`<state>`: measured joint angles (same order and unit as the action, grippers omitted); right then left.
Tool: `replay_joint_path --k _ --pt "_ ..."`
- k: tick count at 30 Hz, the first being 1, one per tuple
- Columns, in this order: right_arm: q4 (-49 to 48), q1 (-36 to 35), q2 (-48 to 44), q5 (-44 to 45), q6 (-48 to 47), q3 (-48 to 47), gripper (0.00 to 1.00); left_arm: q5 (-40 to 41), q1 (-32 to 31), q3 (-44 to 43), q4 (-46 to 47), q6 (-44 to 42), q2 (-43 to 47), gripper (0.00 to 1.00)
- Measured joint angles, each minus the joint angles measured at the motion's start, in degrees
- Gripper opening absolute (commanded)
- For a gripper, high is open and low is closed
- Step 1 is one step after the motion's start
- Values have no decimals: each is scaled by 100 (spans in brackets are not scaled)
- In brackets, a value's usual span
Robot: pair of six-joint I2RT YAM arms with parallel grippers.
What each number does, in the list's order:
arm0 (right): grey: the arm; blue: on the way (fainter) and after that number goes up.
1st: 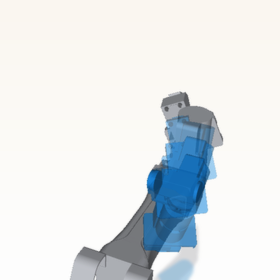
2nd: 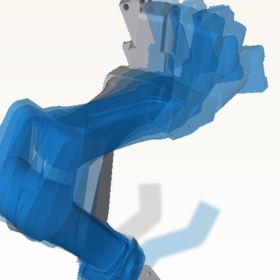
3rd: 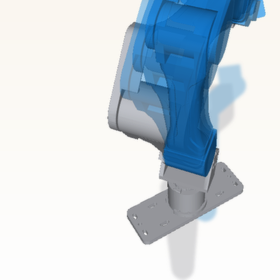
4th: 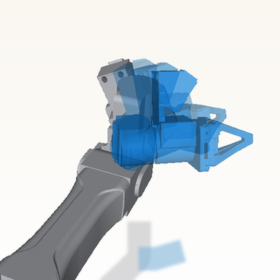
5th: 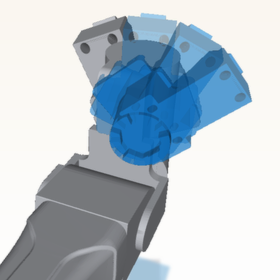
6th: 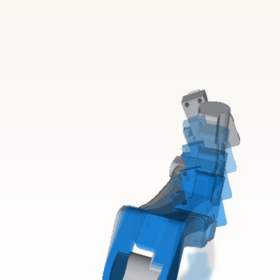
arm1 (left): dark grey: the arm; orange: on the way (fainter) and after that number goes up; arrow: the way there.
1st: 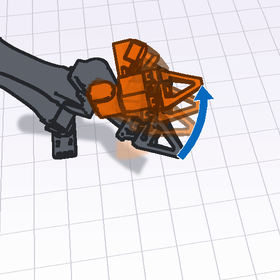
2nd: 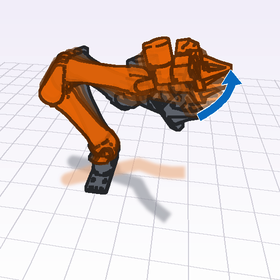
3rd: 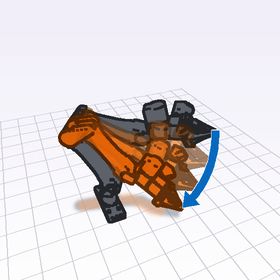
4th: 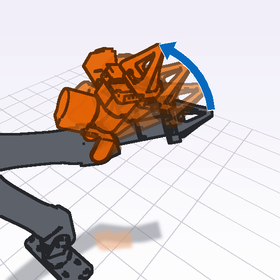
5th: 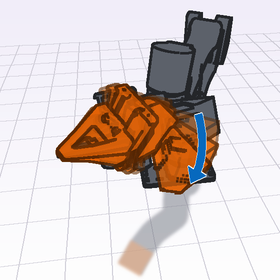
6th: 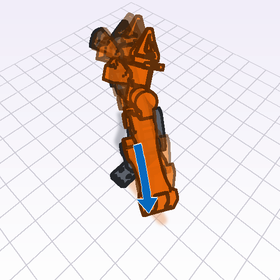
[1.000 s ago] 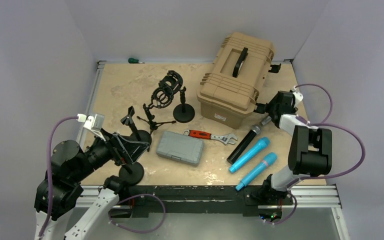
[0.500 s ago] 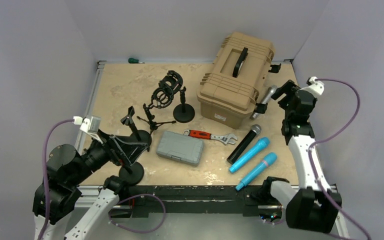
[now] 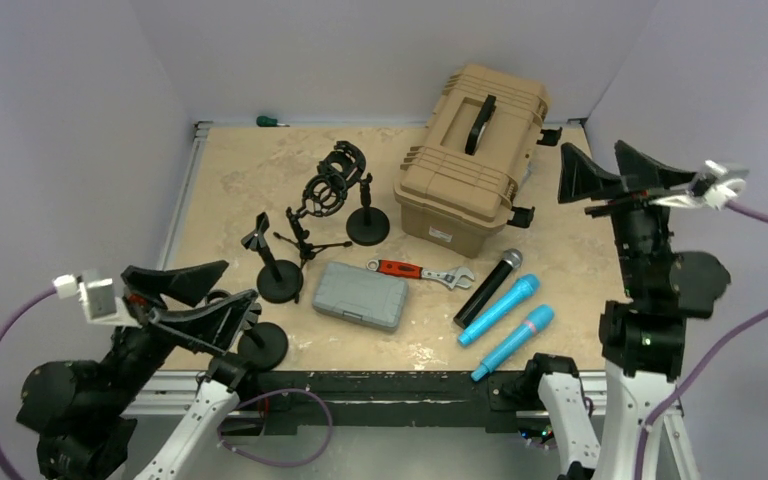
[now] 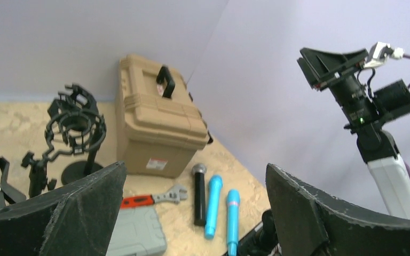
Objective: Remove the microphone from the stand
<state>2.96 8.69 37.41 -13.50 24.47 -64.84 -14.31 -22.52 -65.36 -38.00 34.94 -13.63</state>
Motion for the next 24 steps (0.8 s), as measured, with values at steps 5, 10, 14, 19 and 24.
replay_joint_path --k 5,10,14,19,24 --pt "-142 -2 -640 -323 168 -431 99 264 0 -350 249 -184 367 100" --pt "-229 0 -1292 -26 297 -761 99 647 0 -603 485 -461 872 100" --pt "-238 0 -1777 616 363 -866 99 981 0 -695 634 -640 1204 100" --pt "-120 0 -2033 1390 415 -955 99 1342 0 -767 754 -811 1314 100" --pt "-2 -2 -2000 1661 452 -881 99 1486 0 -802 719 -874 1314 100"
